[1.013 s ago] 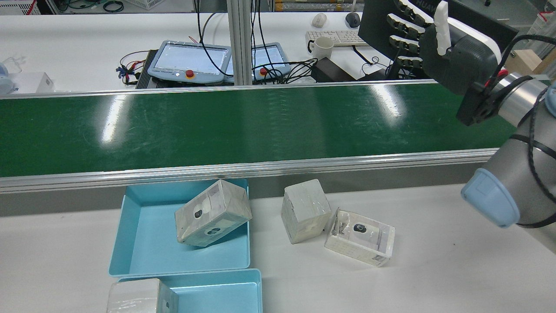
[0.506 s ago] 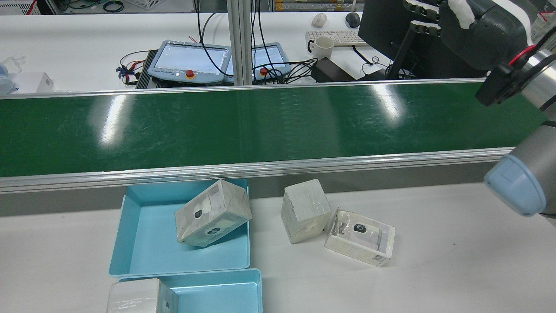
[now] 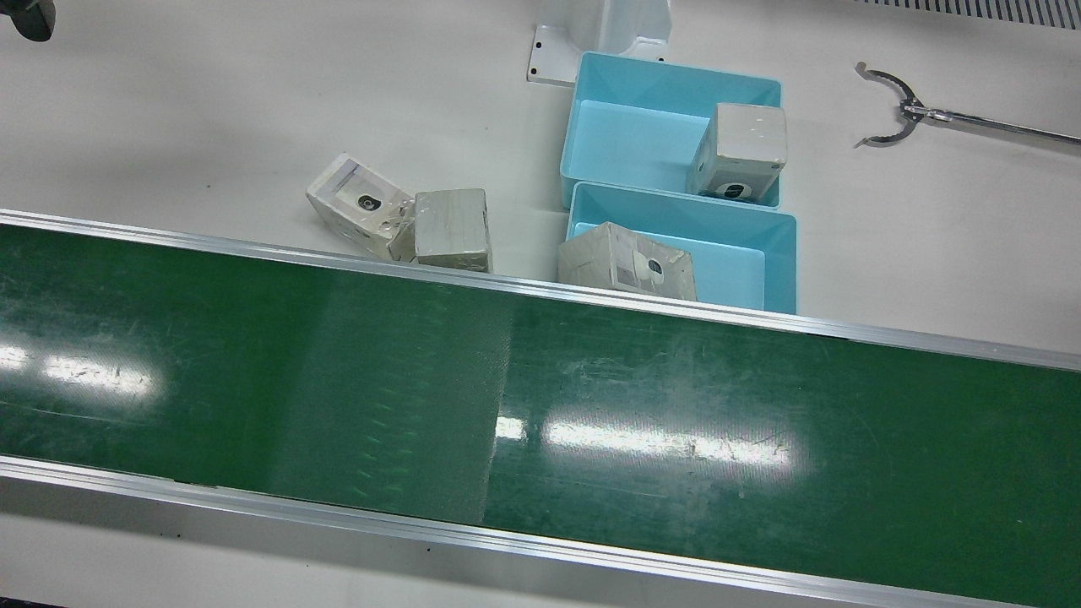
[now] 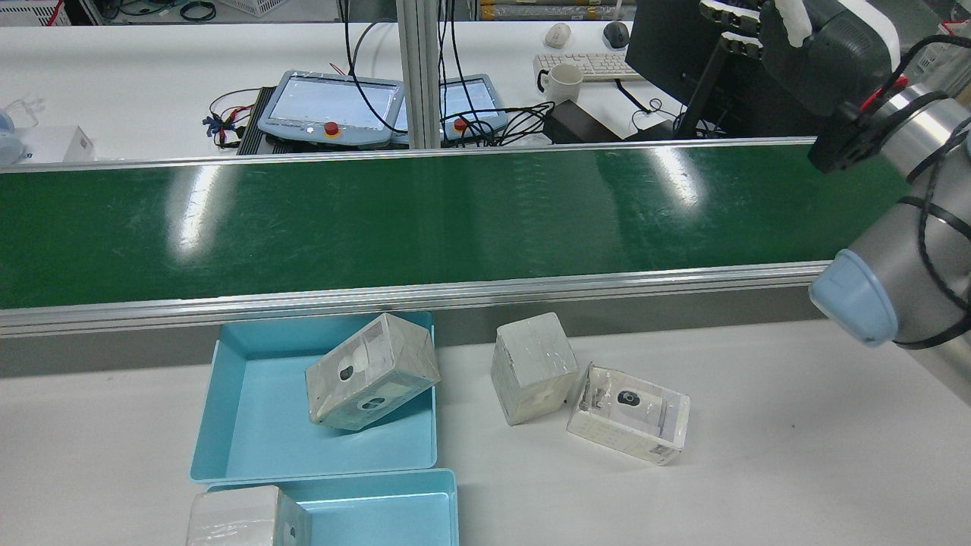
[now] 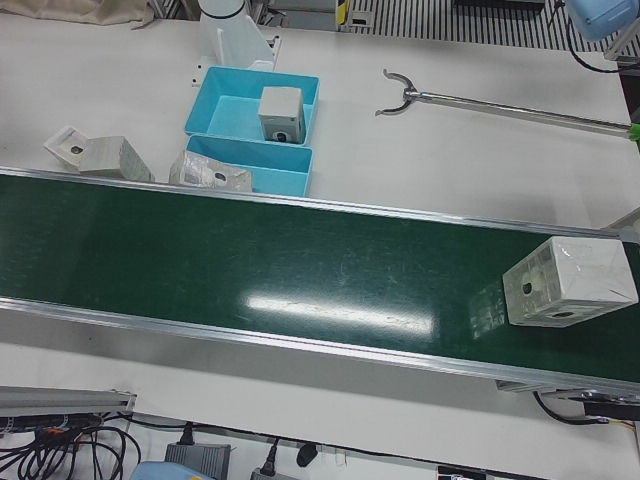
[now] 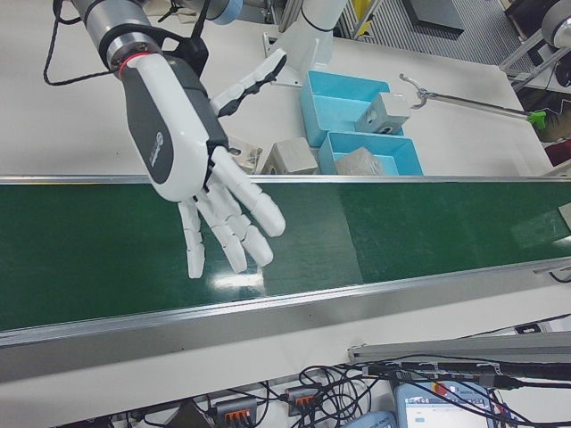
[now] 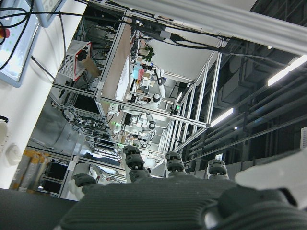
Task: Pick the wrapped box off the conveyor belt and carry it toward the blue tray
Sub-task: 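Lower the open right hand toward the conveyor belt surface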
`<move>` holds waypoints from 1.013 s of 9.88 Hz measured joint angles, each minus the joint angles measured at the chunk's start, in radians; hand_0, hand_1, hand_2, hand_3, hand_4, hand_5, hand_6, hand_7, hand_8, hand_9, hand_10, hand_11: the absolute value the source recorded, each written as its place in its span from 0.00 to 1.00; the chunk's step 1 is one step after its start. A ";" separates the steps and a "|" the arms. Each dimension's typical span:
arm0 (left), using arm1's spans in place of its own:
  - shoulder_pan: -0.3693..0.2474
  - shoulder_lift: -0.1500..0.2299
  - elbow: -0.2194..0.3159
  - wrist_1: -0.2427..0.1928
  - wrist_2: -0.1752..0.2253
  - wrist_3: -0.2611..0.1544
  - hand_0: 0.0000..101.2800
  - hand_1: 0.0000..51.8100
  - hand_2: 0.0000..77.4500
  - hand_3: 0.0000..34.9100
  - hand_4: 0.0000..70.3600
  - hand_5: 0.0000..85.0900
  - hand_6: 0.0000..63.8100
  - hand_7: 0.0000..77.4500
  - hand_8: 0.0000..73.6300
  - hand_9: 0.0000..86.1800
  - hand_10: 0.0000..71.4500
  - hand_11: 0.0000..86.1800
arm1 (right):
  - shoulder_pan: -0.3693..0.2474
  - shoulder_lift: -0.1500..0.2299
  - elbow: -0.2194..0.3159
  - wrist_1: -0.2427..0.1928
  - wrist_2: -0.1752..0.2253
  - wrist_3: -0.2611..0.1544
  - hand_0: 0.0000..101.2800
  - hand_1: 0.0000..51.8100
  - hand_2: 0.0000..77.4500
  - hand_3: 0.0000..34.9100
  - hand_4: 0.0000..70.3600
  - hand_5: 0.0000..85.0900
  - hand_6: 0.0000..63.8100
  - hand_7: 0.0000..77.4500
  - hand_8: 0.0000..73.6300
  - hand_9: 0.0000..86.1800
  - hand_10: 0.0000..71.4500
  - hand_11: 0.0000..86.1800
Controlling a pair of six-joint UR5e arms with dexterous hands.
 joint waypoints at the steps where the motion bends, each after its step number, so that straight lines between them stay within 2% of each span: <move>1: 0.000 0.000 0.000 0.000 0.000 0.000 0.00 0.00 0.01 0.00 0.00 0.01 0.00 0.01 0.01 0.01 0.00 0.00 | -0.017 -0.005 -0.049 0.016 0.019 0.066 0.15 0.03 0.03 0.89 0.00 0.01 0.00 0.07 0.19 0.03 0.00 0.01; 2: 0.000 0.000 0.000 0.000 0.000 0.000 0.00 0.00 0.01 0.00 0.00 0.01 0.00 0.01 0.01 0.01 0.00 0.00 | -0.047 -0.009 -0.101 0.049 0.031 0.136 0.15 0.03 0.03 0.89 0.00 0.01 0.00 0.07 0.19 0.03 0.00 0.01; 3: 0.000 0.000 0.000 0.000 0.000 0.000 0.00 0.00 0.01 0.00 0.00 0.01 0.00 0.01 0.00 0.01 0.01 0.00 | -0.081 -0.006 -0.152 0.100 0.037 0.198 0.00 0.01 0.02 0.87 0.00 0.01 0.00 0.06 0.20 0.04 0.00 0.01; 4: 0.000 0.000 0.000 0.000 0.000 0.000 0.00 0.00 0.01 0.00 0.00 0.01 0.00 0.01 0.00 0.01 0.00 0.00 | -0.111 0.014 -0.188 0.140 0.041 0.234 0.00 0.01 0.02 0.87 0.00 0.01 0.00 0.06 0.20 0.04 0.00 0.01; 5: 0.000 0.000 0.000 0.000 0.000 0.000 0.00 0.00 0.01 0.00 0.00 0.01 0.00 0.01 0.00 0.01 0.00 0.00 | -0.136 0.047 -0.207 0.168 0.043 0.247 0.03 0.01 0.02 0.87 0.00 0.01 0.00 0.11 0.19 0.04 0.00 0.01; 6: 0.000 0.000 0.000 0.000 0.000 0.000 0.00 0.00 0.01 0.00 0.00 0.01 0.00 0.01 0.01 0.01 0.00 0.00 | -0.149 0.066 -0.206 0.181 0.043 0.246 0.08 0.01 0.02 0.87 0.04 0.10 0.00 0.12 0.18 0.04 0.00 0.01; 7: 0.000 0.000 0.000 0.000 0.000 0.000 0.00 0.00 0.01 0.00 0.00 0.01 0.00 0.01 0.01 0.01 0.00 0.00 | -0.151 0.072 -0.199 0.188 0.043 0.242 0.21 0.01 0.02 0.87 0.07 0.12 0.00 0.14 0.00 0.05 0.05 0.01; 8: 0.000 0.000 0.000 0.000 0.000 0.000 0.00 0.00 0.01 0.00 0.00 0.01 0.00 0.01 0.01 0.01 0.00 0.00 | -0.147 0.071 -0.187 0.192 0.043 0.240 0.40 0.19 0.02 0.86 0.07 0.13 0.00 0.14 0.02 0.08 0.03 0.01; 9: 0.000 0.000 0.000 0.000 0.000 0.000 0.00 0.00 0.01 0.00 0.00 0.01 0.00 0.01 0.01 0.00 0.00 0.00 | -0.144 0.065 -0.173 0.194 0.043 0.239 0.40 0.19 0.02 0.86 0.07 0.13 0.00 0.14 0.02 0.08 0.03 0.01; 10: 0.000 0.000 0.000 0.000 0.000 0.000 0.00 0.00 0.01 0.00 0.00 0.01 0.00 0.01 0.01 0.00 0.00 0.00 | -0.142 0.058 -0.161 0.194 0.044 0.238 0.40 0.15 0.16 0.87 0.14 0.10 0.00 0.14 0.01 0.05 0.05 0.05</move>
